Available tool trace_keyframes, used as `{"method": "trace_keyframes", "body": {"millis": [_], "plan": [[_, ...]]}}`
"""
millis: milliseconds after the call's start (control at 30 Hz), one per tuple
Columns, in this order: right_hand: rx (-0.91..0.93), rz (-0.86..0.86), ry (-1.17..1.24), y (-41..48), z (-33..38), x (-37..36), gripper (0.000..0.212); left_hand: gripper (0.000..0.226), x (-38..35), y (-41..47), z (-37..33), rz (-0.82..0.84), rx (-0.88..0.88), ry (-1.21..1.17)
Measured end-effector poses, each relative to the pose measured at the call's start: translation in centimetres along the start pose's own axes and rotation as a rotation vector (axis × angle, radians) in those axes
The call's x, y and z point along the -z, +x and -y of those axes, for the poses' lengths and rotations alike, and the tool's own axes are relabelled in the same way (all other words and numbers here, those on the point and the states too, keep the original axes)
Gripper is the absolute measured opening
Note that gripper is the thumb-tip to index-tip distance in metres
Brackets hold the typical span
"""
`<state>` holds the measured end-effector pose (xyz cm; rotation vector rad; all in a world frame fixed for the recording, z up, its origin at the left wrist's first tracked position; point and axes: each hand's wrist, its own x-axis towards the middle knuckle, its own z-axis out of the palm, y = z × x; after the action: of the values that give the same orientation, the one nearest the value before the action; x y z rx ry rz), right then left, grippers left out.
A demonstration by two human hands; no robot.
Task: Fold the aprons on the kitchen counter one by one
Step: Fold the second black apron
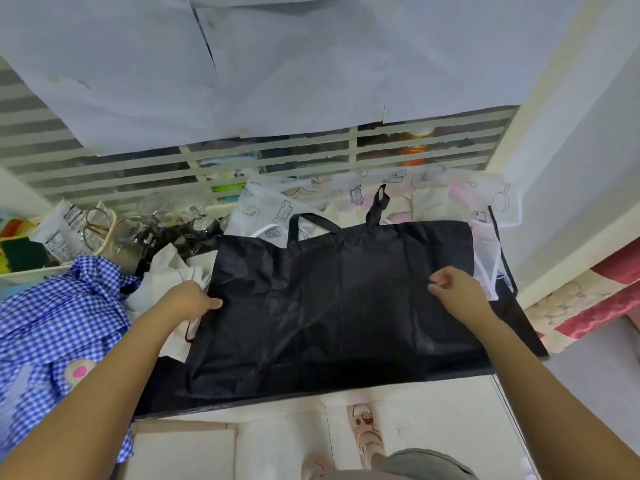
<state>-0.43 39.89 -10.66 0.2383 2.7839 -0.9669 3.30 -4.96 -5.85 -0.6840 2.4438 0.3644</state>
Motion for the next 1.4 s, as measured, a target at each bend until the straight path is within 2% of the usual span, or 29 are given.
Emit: {"method": "trace_keyframes", "body": {"millis": [100,300,367,467,533,600,700,767,833,933,1033,1100,1167,1233,1300,1400], "plan": [[0.129,-0.008,0.049,2.1,3.4,-0.3,0.021,0.03,0.4,0.8,-4.1,-0.168,-0.17,-0.173],[0.304,0.101,-0.075,7.5,7.4,-1.8,0.035,0.005,0.6,3.9,-12.9,-0.258,-0.382,-0.408],[0.351,0.18,-0.114,8.3,8.4,-2.6,0.037,0.015,0.4,5.8,-15.0,-0.307,-0.413,-0.416],[0.44,0.381,-0.215,8.2,8.7,-4.8,0.055,0.044,-0.1,8.0,-17.8,-0.304,-0.536,-0.213],[0.475,0.473,-0.357,8.0,7.7,-6.5,0.073,0.054,-0.4,9.4,-19.4,-0.279,-0.597,-0.018],[0.504,0.5,-0.451,8.0,5.9,-8.0,0.091,0.054,-0.7,10.6,-20.4,-0.239,-0.584,0.134],[0.525,0.518,-0.483,8.1,4.9,-8.6,0.093,0.033,-1.0,12.2,-20.8,-0.191,-0.479,0.237],[0.511,0.513,-0.444,8.7,5.2,-8.2,0.083,0.028,-0.5,12.7,-20.6,-0.178,-0.42,0.039],[0.481,0.449,-0.37,9.7,5.4,-7.6,0.064,0.033,0.8,12.7,-20.4,-0.17,-0.352,-0.355],[0.437,0.297,-0.309,11.4,5.7,-6.7,0.053,0.032,3.4,11.7,-19.3,-0.132,-0.181,-0.945],[0.42,0.292,-0.349,13.0,6.3,-6.1,0.053,0.022,4.6,11.2,-18.1,-0.079,-0.146,-1.251],[0.44,0.288,-0.369,13.9,6.7,-6.0,0.051,0.007,4.5,11.3,-17.5,-0.124,-0.182,-1.404],[0.443,0.268,-0.377,14.6,7.2,-6.0,0.047,0.038,3.9,11.2,-17.1,-0.355,-0.25,-1.435],[0.428,0.268,-0.403,14.9,7.6,-6.3,0.045,0.046,2.9,10.2,-17.2,-0.559,-0.319,-1.38],[0.398,0.287,-0.446,15.1,8.0,-6.5,0.044,0.038,0.9,9.2,-17.3,-0.607,-0.412,-1.307],[0.337,0.377,-0.49,15.8,8.4,-6.5,0.038,0.032,-1.7,9.1,-16.5,-0.6,-0.44,-1.145]]}}
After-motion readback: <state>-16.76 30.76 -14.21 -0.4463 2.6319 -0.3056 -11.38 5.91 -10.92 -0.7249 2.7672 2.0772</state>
